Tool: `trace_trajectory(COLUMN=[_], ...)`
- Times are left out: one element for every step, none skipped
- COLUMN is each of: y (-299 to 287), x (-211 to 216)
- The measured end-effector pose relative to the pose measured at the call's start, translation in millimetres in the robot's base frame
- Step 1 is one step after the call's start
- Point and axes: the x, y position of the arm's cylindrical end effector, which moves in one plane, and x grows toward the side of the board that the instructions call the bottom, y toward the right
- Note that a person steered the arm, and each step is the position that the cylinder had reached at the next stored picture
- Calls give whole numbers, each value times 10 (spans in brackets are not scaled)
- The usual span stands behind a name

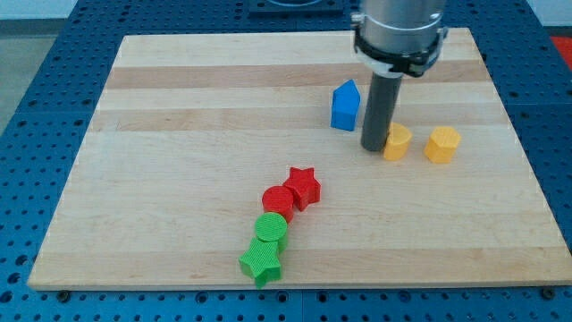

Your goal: Push the yellow heart to the top right of the yellow hexagon

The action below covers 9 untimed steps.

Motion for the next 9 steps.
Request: trace_trajectory(y=[-138,-152,33,183,382,207,-11,209,519], x=[133,372,274,3,-45,-45,-160,-307,-334])
